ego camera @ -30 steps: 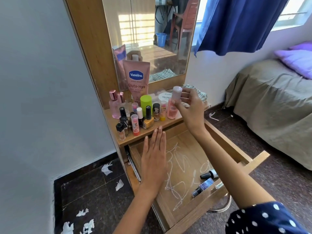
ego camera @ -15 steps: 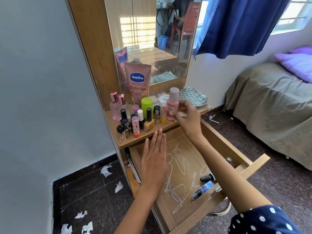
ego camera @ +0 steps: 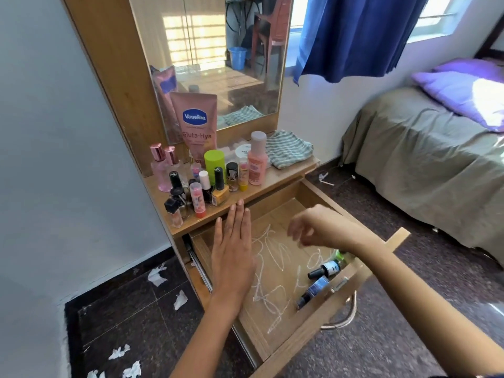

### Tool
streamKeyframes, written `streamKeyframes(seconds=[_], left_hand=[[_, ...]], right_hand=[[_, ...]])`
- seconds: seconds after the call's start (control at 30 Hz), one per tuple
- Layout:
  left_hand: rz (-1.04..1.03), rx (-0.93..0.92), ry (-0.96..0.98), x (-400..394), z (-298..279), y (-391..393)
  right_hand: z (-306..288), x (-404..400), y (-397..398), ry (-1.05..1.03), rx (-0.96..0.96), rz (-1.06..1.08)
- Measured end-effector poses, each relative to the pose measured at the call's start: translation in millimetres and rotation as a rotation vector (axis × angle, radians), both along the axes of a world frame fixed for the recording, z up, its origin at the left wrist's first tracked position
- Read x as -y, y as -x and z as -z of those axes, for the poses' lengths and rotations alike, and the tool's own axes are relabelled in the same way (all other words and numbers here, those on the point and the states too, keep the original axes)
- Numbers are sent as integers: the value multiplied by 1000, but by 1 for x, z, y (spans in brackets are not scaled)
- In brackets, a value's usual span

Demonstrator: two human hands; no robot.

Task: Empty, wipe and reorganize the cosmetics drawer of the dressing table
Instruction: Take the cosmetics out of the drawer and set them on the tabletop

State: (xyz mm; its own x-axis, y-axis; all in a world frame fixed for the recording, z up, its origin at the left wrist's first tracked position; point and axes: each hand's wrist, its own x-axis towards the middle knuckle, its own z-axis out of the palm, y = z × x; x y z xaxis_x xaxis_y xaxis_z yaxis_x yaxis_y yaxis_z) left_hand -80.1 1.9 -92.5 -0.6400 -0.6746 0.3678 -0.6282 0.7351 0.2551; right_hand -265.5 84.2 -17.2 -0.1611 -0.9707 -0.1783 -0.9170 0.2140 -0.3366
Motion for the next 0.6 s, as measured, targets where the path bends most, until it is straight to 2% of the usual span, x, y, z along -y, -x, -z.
streamKeyframes(seconds=[0.07, 0.17, 0.3, 0.6], left_hand=[[-3, -2, -10, 0, -1, 0], [-3, 1, -15, -1, -3, -1], [-8, 1, -14, 0, -3, -1], [-10, -2, 5, 1, -3, -1]], right_hand=[[7, -9, -1, -233, -116, -68], [18, -17, -3, -381, -247, -117], [30, -19, -5, -386, -283, -147], [35, -18, 2, -360, -112, -199]])
